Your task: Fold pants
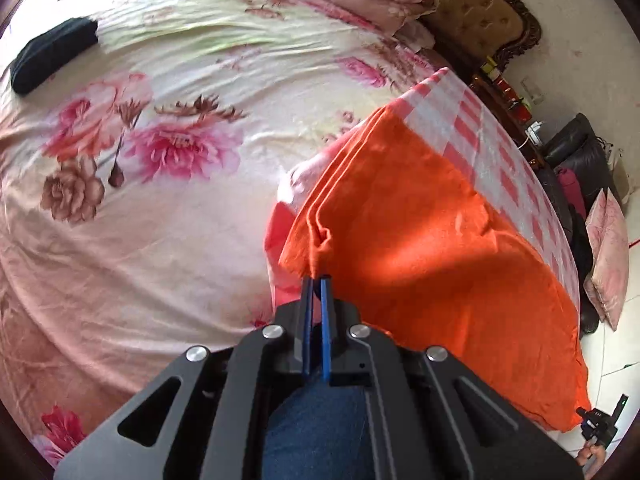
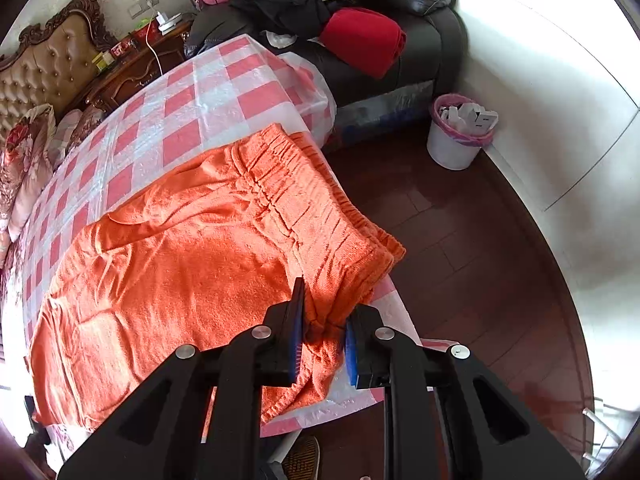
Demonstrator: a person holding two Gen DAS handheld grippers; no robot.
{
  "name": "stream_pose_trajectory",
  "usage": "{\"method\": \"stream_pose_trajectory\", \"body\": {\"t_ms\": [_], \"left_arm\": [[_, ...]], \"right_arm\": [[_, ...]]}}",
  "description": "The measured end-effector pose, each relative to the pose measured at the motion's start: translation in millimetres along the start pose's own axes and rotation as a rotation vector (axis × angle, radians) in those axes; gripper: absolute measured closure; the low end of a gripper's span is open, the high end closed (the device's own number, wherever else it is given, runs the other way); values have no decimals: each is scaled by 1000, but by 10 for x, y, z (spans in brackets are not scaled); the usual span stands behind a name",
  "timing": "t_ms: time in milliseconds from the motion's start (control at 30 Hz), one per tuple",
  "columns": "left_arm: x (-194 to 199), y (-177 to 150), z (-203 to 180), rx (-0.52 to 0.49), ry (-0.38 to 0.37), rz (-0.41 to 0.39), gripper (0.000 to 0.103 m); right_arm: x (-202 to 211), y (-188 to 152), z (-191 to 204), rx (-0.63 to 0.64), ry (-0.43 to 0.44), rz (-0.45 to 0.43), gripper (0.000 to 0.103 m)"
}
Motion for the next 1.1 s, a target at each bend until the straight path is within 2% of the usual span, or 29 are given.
{"method": "stream_pose_trajectory", "body": {"t_ms": [33,100,167,200,300,367,467,533,567,600,700,800,833,900,967,1100], "left_arm": [[-5,-22,28,0,8,2,94],[64,98,55,-24,34,-43,61],[143,347,-6,-53,16,-107,59],[112,478,-101,-97,-22,-124,55],[-178,798,-340,-232,-34,-143,54],[-496,908,-537,-293,-89,-97,54],[-925,947,-730,-365,-114,-8,54],[-1049,1008,-791,-413,-107,7,63],[-1059,1077,-808,-438,-92,5,85],[-1056,1130,-833,-456,-102,6,93],[-1127,1405,-968,-498,-102,-12,93],[-1438,1680,-990,-455,-99,6,93],[-1557,1728,-946,-412,-103,32,91],[-1601,1778,-846,-344,-84,43,69],[-1293,1801,-837,-318,-145,-29,66],[-661,1559,-542,-249,-141,-110,66]], "right_arm": [[-20,-10,8,8,-3,4,85],[-37,-31,40,39,-12,8,85],[-34,-33,50,66,-21,2,85],[-41,-37,51,72,-24,2,85],[-79,-72,93,120,-44,6,85],[-94,-96,142,158,-55,7,85],[-113,-117,178,197,-72,10,85],[-135,-126,163,200,-81,16,85],[-150,-132,157,201,-86,19,85],[-171,-143,148,201,-94,22,85],[-238,-157,180,197,-94,17,85],[-333,-89,341,183,-60,0,85],[-367,-49,415,170,-36,-11,85],[-449,29,560,149,-12,-33,85],[-460,69,628,149,-28,-41,85],[-397,57,602,134,-16,-44,85]]}}
Point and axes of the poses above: each gripper's, at about its wrist camera, not at the fingertips, and x roughly against the way its jaws point, z to its left, y to its top, the point moved 8 cm from there along -x, roughly the way its jaws point, and after that the axes turned 13 degrees about -z, right-handed, at the moved point
